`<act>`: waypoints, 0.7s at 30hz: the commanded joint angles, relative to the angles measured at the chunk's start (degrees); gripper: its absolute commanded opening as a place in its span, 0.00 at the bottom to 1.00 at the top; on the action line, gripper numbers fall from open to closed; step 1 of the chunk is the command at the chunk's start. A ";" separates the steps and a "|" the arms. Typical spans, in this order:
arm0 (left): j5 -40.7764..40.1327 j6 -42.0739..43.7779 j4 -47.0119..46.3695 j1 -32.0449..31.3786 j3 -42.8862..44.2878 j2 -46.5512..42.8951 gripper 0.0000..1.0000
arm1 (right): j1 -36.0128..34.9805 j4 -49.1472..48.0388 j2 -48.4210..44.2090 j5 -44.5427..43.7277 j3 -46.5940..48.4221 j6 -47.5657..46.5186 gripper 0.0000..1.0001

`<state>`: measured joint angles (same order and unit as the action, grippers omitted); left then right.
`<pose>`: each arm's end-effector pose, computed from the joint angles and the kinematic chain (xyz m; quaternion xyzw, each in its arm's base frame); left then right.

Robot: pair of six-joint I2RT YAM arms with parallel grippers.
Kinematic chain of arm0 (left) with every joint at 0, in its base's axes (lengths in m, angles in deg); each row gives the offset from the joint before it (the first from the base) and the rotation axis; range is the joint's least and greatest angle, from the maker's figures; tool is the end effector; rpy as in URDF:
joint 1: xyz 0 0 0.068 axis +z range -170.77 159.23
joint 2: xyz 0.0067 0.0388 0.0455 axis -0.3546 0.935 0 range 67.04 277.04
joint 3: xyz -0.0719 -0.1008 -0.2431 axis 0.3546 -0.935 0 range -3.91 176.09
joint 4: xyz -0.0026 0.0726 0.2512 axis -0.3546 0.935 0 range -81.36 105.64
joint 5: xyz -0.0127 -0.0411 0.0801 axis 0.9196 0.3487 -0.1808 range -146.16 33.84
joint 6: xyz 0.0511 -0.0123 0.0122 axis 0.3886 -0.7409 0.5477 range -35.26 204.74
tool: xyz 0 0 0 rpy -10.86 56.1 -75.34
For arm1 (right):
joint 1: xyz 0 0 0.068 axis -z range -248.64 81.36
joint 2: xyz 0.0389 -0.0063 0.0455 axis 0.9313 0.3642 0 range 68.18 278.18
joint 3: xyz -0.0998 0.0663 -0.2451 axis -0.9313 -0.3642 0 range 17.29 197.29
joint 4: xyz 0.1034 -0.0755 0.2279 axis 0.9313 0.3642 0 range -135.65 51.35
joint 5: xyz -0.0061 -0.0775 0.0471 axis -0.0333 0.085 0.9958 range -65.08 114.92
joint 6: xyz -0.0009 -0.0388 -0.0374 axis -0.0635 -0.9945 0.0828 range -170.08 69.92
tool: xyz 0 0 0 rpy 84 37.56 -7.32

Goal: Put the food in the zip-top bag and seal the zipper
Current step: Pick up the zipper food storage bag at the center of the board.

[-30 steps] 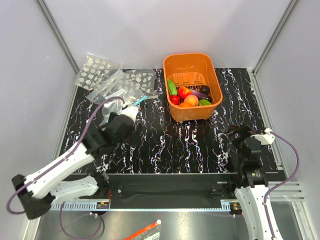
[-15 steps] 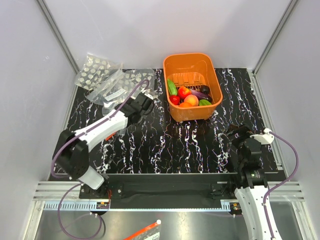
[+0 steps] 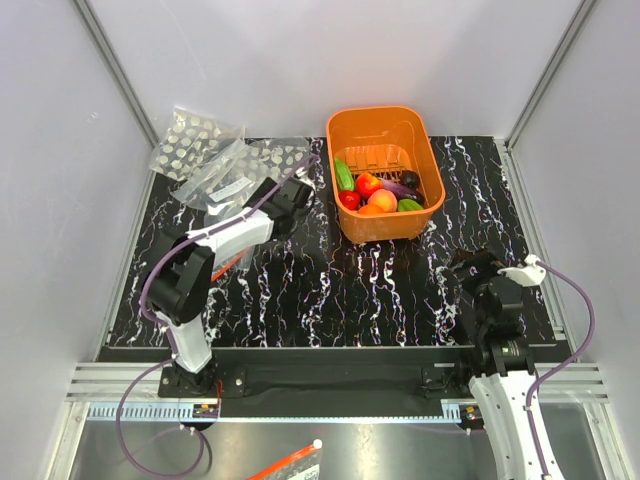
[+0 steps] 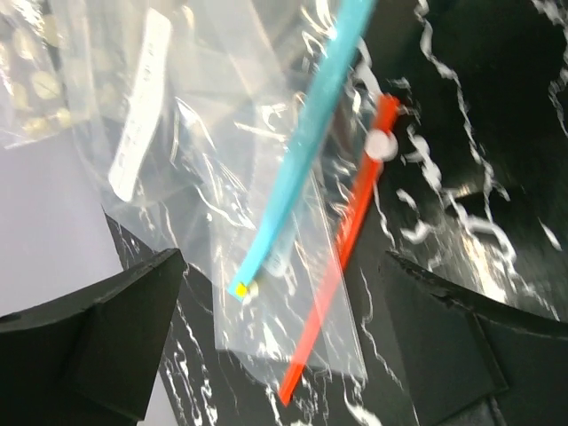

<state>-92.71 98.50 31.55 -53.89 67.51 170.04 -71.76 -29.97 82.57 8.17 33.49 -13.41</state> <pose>0.3292 -0.1894 0.2099 0.2720 0.8678 0.2457 0.3356 0.1125 -0.0041 0.2209 0.3108 0.7198 0.0997 0.6126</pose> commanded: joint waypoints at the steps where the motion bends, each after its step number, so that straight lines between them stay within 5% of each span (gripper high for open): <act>1: -4.04 4.69 -11.56 0.52 -1.19 0.96 0.99 | -0.31 -2.67 0.55 1.20 -0.39 -1.07 1.00; 21: -2.82 10.41 -19.66 5.26 -3.30 6.69 0.56 | -0.31 -3.47 1.87 1.64 -0.56 -0.98 1.00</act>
<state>-94.51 108.71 15.40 -48.56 62.96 176.05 -71.76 -31.04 83.77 9.48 33.19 -13.78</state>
